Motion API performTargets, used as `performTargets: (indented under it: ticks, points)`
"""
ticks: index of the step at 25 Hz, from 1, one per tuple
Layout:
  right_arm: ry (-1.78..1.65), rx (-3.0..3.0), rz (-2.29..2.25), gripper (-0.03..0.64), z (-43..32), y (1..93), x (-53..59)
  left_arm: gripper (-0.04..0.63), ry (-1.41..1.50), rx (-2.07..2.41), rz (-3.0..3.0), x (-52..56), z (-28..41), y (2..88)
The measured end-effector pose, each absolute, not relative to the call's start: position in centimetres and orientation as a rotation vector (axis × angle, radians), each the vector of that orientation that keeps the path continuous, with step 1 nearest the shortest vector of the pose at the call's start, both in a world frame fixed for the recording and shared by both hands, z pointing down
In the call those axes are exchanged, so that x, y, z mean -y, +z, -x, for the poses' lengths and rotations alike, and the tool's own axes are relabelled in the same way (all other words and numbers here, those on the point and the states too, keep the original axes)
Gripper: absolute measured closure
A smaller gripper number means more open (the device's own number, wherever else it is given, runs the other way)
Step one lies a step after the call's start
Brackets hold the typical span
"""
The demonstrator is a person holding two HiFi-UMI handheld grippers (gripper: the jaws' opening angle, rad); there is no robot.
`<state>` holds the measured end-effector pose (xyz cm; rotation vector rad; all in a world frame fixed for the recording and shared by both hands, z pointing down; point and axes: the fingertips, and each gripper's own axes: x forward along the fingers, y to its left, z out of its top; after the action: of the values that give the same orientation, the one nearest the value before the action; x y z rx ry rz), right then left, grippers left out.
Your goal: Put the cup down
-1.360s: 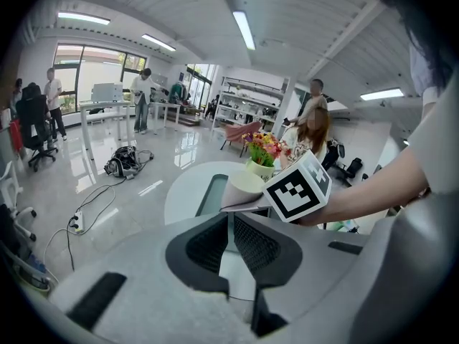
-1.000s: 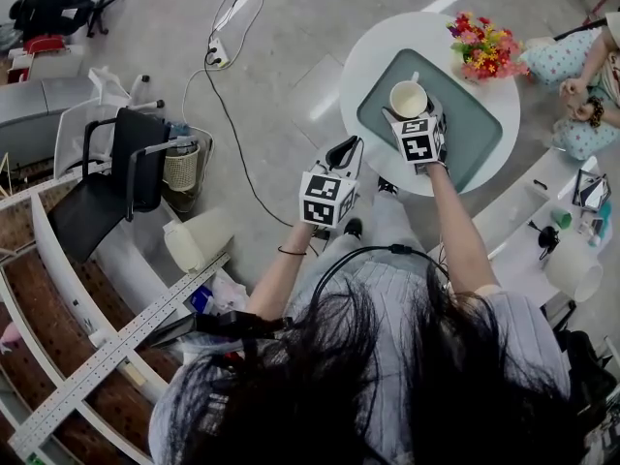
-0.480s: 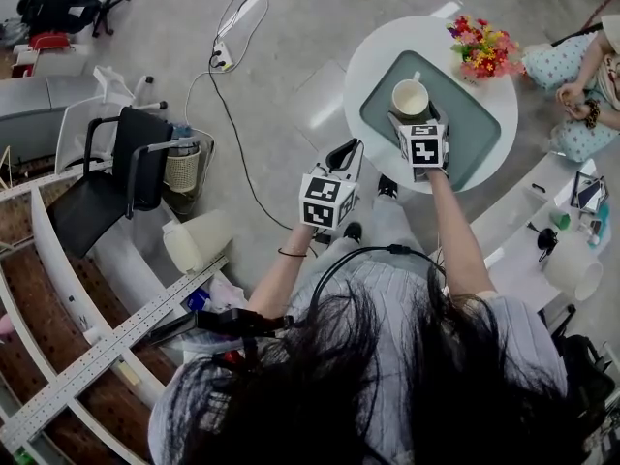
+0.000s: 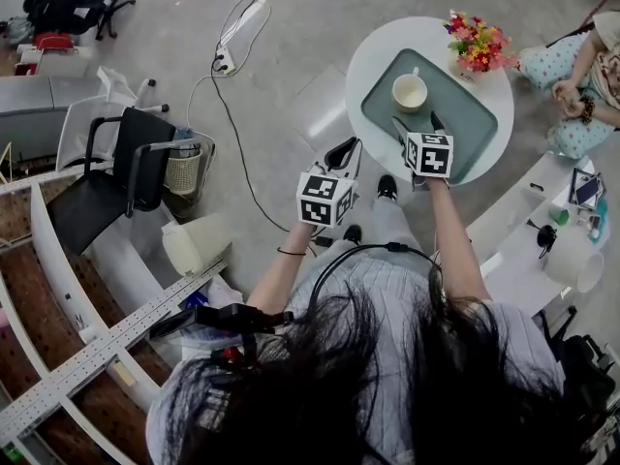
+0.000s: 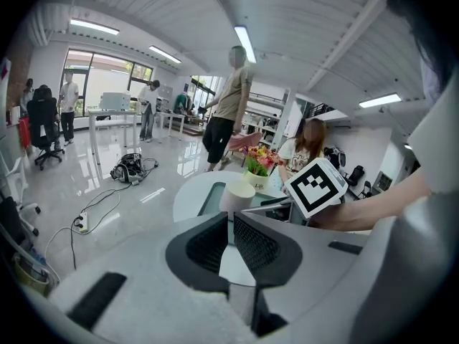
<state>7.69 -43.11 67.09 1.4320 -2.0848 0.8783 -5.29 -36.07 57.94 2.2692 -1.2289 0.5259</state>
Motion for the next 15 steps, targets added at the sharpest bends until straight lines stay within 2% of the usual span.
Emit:
performTargets:
  ticks: [15]
  points:
    - [0.851, 2.24, -1.483, 0.202, -5.2, 59.8, 38.1, 0.558, 0.452, 1.23, -2.315, 32.7, 6.7, 55.2]
